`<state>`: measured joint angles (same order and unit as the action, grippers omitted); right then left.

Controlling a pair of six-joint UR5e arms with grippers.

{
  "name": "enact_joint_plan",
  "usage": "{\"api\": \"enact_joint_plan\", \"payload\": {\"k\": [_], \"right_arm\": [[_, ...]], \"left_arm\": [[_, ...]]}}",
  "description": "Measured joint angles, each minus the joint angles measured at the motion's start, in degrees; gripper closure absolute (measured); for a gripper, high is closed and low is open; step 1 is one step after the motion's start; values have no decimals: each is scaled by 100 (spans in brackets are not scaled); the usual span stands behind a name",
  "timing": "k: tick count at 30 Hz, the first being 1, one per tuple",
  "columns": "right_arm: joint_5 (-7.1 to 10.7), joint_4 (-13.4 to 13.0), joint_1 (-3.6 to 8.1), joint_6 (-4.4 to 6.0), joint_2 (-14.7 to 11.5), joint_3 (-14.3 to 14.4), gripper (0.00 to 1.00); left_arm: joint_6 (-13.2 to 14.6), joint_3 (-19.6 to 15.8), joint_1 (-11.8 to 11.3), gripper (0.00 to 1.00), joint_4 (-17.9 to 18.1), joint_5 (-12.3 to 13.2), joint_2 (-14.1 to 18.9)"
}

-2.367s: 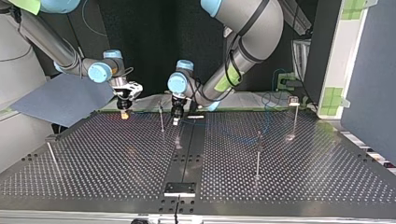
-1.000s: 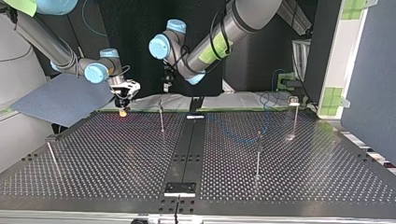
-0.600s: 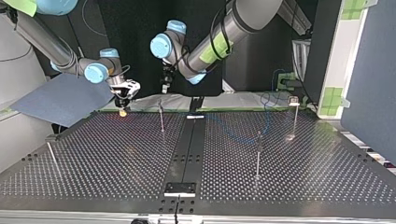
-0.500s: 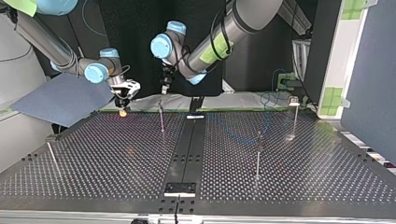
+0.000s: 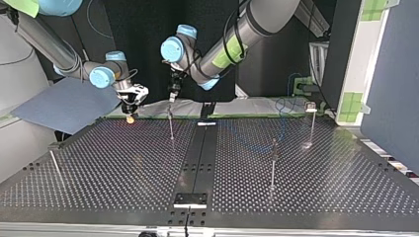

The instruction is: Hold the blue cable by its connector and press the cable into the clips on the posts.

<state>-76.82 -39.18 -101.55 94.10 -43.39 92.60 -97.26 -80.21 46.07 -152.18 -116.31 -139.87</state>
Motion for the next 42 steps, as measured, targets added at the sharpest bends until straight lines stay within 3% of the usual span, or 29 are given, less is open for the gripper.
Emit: {"api": "enact_joint_plan", "payload": {"k": [16,42], "right_arm": [[33,39,-9,13,0,2,100],[93,37,-1,29,0,2,100]], "left_arm": [[-140,2,-31,0,-257,17,-103],[-42,3,-44,0,-291,-69,-89]]}}
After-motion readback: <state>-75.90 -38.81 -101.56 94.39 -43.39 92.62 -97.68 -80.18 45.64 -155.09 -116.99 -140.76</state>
